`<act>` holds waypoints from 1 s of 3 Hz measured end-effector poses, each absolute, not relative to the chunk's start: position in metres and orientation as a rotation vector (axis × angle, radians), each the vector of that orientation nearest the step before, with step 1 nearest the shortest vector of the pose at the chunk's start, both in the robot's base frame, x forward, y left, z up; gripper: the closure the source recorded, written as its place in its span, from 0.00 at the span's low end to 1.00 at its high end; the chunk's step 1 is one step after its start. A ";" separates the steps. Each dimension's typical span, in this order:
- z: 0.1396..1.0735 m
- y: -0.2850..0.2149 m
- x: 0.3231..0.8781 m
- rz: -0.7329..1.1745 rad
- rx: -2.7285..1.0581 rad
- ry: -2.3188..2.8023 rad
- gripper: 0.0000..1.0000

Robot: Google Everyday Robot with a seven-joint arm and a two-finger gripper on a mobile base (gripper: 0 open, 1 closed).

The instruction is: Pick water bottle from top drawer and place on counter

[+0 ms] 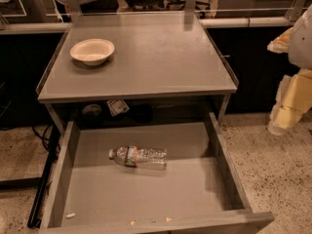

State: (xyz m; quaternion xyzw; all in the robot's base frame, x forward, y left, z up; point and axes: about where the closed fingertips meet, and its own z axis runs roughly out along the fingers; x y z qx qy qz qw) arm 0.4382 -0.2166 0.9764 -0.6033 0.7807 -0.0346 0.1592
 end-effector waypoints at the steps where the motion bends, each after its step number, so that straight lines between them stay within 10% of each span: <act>1: 0.974 -0.216 0.440 -0.084 -1.723 2.228 0.00; 3: 0.945 -0.198 0.441 0.031 -1.651 2.193 0.00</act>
Offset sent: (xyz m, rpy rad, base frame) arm 0.0114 0.0066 -0.0265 0.0898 0.0504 0.0266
